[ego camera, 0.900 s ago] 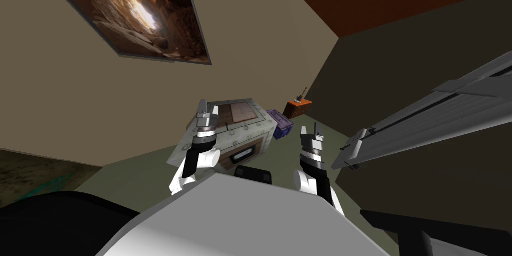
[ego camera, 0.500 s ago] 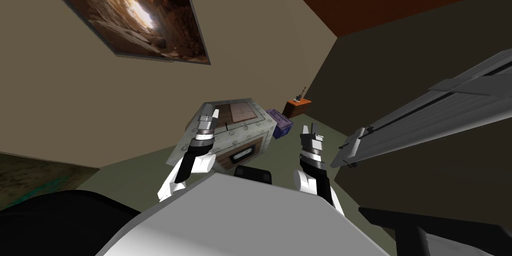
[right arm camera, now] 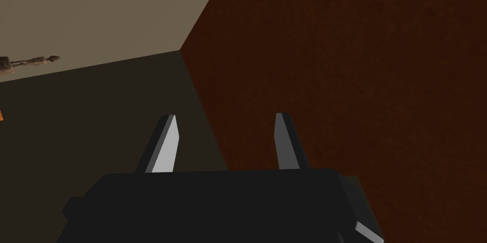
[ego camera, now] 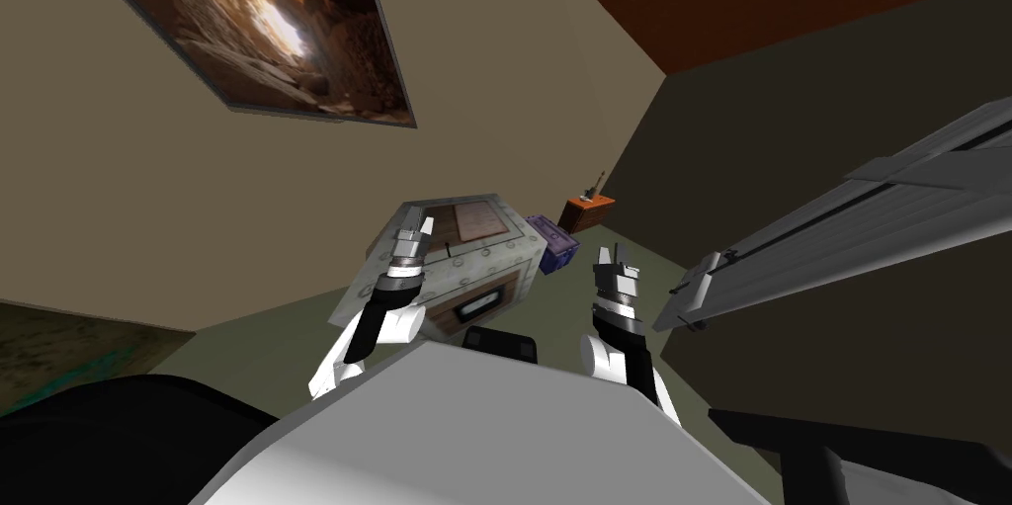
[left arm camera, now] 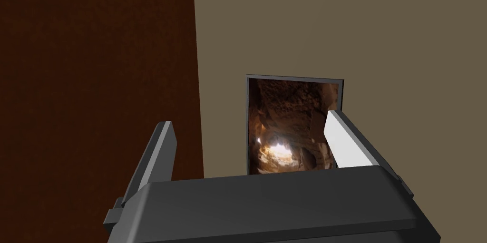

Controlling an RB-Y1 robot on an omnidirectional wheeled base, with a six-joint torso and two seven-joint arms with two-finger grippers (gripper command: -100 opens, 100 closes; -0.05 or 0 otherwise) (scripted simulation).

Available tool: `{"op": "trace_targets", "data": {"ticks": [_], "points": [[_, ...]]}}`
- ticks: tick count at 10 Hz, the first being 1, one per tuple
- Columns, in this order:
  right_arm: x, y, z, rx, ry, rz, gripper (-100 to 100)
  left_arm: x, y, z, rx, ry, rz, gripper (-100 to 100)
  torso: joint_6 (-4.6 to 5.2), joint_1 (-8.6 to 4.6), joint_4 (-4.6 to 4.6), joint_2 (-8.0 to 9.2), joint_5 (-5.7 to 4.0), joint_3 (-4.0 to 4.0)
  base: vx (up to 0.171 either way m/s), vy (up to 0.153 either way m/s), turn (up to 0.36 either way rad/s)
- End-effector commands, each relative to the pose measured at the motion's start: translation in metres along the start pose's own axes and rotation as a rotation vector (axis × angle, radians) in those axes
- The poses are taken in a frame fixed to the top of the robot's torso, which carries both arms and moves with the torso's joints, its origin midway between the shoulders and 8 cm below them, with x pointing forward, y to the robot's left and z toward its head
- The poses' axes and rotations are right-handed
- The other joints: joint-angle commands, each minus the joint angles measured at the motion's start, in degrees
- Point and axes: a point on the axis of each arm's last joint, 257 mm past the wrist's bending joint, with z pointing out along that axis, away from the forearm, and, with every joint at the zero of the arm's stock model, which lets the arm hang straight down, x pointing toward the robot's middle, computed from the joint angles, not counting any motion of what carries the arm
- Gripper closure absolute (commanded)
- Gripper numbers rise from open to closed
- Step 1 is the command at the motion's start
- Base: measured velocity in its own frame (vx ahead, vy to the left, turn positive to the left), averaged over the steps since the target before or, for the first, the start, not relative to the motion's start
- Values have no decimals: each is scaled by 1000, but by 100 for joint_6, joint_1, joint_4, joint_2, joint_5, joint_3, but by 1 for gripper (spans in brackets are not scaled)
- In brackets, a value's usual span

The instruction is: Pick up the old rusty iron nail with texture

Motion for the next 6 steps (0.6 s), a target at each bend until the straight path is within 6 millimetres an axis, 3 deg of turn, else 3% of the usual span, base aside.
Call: {"op": "trace_targets", "data": {"ticks": [1,4,6], "points": [[0,0,0,0,0,0,0,0,0,0,0,0,0,-100,0,0,0,0,0,0,-11,14,-44],[0,0,0,0,0,0,0,0,0,0,0,0,0,-100,-1,-3,0,-2,0,-1,6,-7,18],[0,0,0,0,0,0,0,-4,20,-5,-61,37,8,-100,1,2,0,2,0,1,-16,10,-94]]}}
